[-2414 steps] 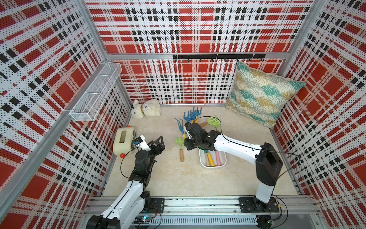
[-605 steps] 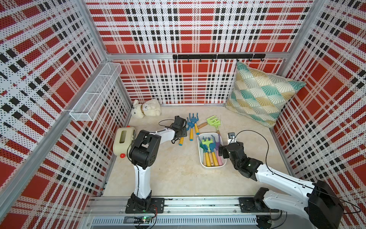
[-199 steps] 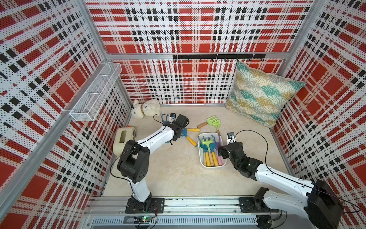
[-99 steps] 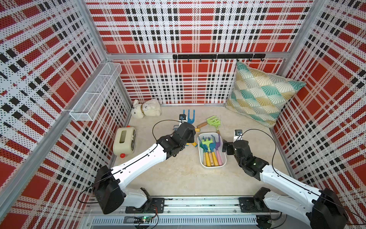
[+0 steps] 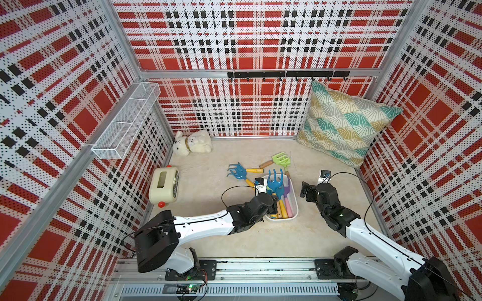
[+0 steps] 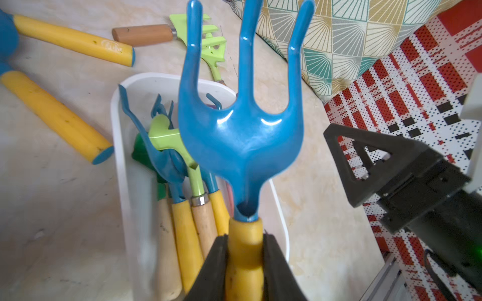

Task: Put the rake into the storage box
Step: Place the rake in the storage box.

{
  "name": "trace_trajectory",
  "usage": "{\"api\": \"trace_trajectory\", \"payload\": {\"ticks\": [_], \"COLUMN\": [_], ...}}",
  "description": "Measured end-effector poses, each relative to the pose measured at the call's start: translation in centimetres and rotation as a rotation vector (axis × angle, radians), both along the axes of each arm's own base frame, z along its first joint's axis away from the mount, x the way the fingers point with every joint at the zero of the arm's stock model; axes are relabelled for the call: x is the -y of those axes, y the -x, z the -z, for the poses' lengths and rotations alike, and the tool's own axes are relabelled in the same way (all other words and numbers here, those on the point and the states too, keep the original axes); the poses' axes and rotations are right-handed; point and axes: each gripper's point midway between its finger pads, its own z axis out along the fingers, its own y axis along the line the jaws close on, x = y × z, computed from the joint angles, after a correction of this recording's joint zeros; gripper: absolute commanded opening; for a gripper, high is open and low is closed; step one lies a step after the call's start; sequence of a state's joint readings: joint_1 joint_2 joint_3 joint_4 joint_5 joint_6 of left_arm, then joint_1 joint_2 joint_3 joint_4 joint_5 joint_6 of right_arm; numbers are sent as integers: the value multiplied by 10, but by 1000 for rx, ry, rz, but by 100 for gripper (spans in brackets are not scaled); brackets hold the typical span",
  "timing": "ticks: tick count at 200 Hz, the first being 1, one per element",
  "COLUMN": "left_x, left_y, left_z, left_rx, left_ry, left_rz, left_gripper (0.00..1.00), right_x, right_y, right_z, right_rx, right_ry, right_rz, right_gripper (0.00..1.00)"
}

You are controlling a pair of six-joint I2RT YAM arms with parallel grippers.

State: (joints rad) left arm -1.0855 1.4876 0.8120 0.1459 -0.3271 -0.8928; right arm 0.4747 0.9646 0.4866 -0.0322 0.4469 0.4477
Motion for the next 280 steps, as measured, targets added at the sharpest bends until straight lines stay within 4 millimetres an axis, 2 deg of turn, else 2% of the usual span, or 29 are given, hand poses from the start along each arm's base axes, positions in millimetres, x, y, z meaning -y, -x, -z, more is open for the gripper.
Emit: {"api": "trace_trajectory", "payload": {"ticks": [30,86,98,107,114,134,169,198,224,253,280], "left_x": [12,15,16,18,18,18,13,5,-11,-48,-91], "left_y": [-1,-4,-5,-6,-7,-8,-10,-14,-26,-44,-58], "left_z": [16,45,46,46,45,44,41,24,-8,-36,-50], "left_rx": [-25,-67,-73,-73,-72,-69,-61,-33,11,63,108], "left_ry": [23,-5,-2,1,1,5,-16,-14,32,68,55], "left_rz": [-7,-33,-39,-43,-45,-57,-71,-75,-93,-124,-165], "left_gripper": [0,0,15,32,39,50,60,63,66,74,86], "right_x": [-4,-10,-12,-12,-13,-15,-17,-20,-28,-48,-70], "right_y": [0,1,1,1,1,1,1,1,2,4,9], "right_z": [1,3,3,3,4,5,10,18,24,30,32], "right_rx": [-6,-16,-18,-19,-20,-26,-44,-70,-92,-128,-177], "right_ry": [-10,-26,-29,-31,-32,-33,-32,-24,-29,-65,-105], "right_rz": [-19,-53,-60,-64,-67,-75,-86,-101,-150,-247,-345], "right_gripper": [100,100,100,100,100,100,100,99,94,83,76]}}
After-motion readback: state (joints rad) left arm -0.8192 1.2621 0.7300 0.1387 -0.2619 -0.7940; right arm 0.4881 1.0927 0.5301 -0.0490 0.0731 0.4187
